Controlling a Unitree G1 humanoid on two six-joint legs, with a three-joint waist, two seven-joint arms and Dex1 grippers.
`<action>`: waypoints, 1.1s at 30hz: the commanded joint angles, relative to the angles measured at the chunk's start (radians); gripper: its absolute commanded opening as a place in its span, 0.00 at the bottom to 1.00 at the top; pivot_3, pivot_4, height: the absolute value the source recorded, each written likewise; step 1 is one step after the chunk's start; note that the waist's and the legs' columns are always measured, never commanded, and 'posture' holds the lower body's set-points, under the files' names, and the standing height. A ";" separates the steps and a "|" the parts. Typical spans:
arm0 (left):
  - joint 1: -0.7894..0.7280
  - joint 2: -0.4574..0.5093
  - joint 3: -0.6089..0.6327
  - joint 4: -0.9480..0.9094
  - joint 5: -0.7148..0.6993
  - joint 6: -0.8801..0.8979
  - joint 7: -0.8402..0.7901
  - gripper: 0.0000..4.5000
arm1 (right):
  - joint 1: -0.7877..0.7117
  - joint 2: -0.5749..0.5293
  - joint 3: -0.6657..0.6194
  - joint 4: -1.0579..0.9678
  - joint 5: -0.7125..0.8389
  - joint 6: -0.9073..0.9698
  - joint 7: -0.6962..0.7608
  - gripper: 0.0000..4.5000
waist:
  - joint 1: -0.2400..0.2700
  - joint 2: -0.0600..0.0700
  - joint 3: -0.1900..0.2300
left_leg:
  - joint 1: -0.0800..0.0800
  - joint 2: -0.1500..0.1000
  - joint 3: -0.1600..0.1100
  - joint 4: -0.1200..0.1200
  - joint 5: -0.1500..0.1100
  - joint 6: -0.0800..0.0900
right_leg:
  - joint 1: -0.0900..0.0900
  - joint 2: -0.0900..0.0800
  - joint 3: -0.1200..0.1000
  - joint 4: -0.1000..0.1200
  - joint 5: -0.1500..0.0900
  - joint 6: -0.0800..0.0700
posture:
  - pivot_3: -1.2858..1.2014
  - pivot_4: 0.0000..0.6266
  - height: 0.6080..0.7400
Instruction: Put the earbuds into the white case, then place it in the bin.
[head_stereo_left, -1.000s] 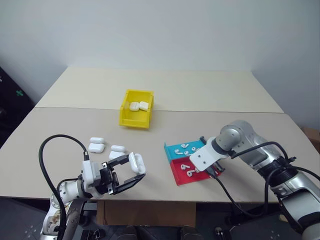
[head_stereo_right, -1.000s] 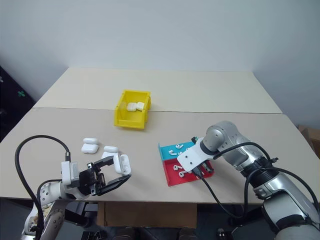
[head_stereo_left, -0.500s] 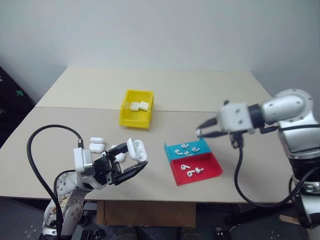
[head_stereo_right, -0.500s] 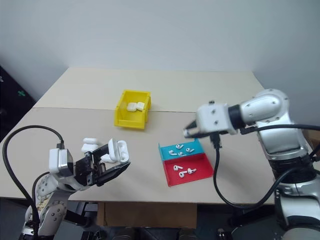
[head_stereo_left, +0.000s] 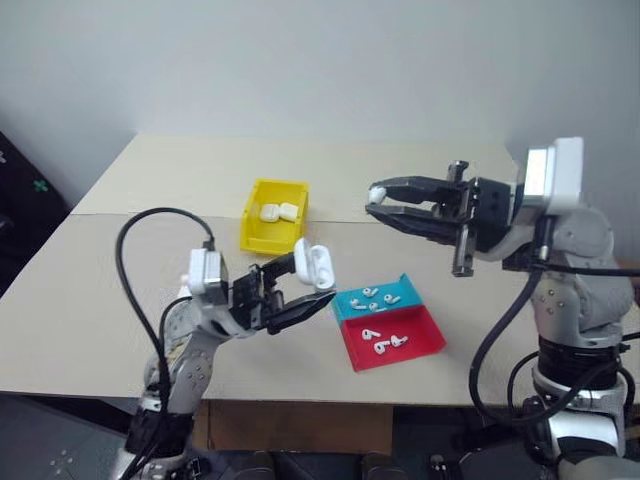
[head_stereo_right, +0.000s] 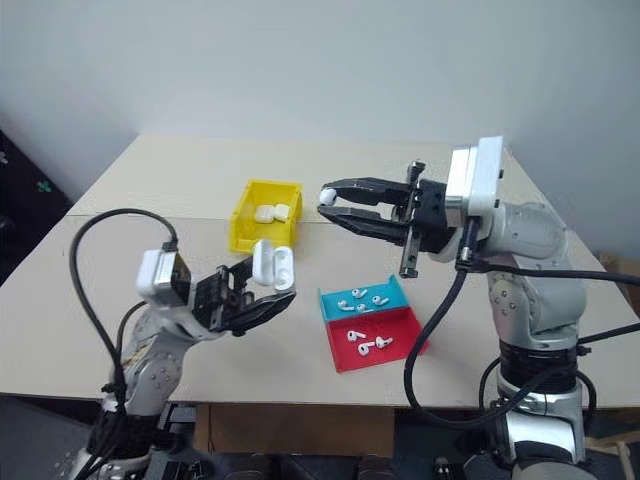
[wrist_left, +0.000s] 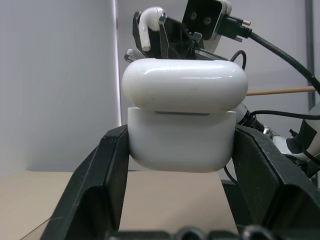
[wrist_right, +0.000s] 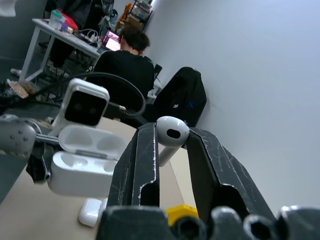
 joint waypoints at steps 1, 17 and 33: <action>-0.027 -0.017 -0.010 0.012 0.014 -0.015 -0.028 0.62 | 0.004 0.007 0.025 -0.028 0.023 -0.055 0.026 0.14 | 0.001 0.000 0.000 | 0.000 0.000 0.000 0.000 0.000 0.000 | 0.000 0.000 0.000 0.000 0.000 0.000 | 0.52 0.24 1.00; -0.030 -0.029 -0.007 0.008 0.037 -0.008 -0.062 0.62 | -0.006 0.024 0.156 0.076 -0.070 -0.204 0.109 0.14 | 0.004 0.000 0.000 | 0.000 0.000 0.000 0.000 0.000 0.000 | 0.000 0.000 0.000 0.000 0.000 0.000 | 0.52 0.24 1.00; -0.039 -0.043 -0.010 0.027 0.056 -0.024 -0.073 0.62 | 0.019 0.007 0.173 0.114 -0.130 -0.276 0.130 0.14 | 0.005 0.000 0.000 | 0.000 0.000 0.000 0.000 0.000 0.000 | 0.000 0.000 0.000 0.000 0.000 0.000 | 0.52 0.24 1.00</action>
